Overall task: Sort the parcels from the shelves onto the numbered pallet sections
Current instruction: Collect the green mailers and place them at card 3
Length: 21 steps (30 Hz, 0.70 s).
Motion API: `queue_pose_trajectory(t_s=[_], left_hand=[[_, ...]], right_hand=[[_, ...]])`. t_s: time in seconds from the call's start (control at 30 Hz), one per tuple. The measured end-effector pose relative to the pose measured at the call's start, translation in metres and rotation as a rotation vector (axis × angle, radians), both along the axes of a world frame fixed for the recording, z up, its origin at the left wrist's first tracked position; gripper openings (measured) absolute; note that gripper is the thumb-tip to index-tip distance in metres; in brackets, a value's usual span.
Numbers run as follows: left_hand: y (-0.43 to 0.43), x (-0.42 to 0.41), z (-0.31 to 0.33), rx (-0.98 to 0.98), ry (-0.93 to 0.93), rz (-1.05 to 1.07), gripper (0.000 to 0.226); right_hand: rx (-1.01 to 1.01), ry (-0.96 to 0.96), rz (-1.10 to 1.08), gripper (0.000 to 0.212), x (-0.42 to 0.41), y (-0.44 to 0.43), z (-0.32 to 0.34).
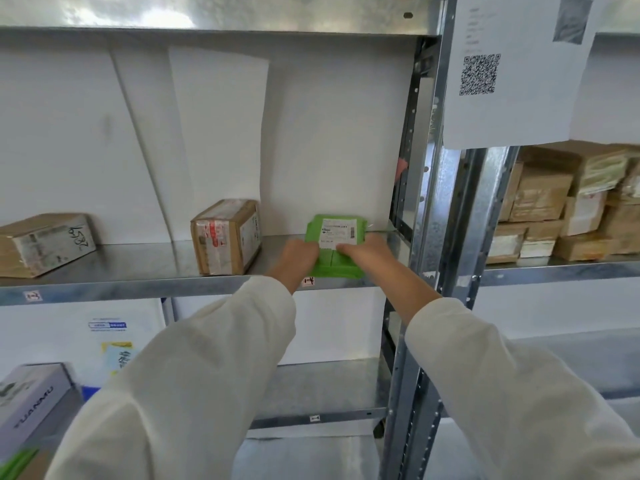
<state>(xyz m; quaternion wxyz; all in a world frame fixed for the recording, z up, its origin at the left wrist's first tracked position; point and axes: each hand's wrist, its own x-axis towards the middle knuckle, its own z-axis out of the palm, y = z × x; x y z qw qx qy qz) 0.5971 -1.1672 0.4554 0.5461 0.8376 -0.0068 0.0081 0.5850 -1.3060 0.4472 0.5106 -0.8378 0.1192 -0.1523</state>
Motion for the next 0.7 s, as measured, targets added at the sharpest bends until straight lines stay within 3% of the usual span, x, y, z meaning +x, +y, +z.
queue_pose_trajectory(t_s=[0.07, 0.17, 0.4, 0.57, 0.7], left_hand=[[-0.004, -0.008, 0.002, -0.097, -0.006, 0.037, 0.016], [-0.011, -0.021, 0.0, -0.115, -0.071, 0.086, 0.029], [0.013, -0.058, -0.001, -0.245, -0.294, 0.109, 0.03], [0.056, -0.091, 0.0, -0.444, -0.277, 0.128, 0.035], [0.11, -0.123, -0.008, -0.479, -0.311, 0.154, 0.033]], right_hand=[[0.077, -0.017, 0.023, 0.039, -0.008, 0.001, 0.0], [0.137, -0.061, 0.025, 0.037, -0.025, 0.006, 0.002], [0.081, -0.229, 0.052, 0.045, -0.077, 0.033, 0.021], [0.06, -0.275, 0.094, 0.055, -0.114, 0.075, 0.025], [0.059, -0.3, 0.138, 0.056, -0.137, 0.123, 0.015]])
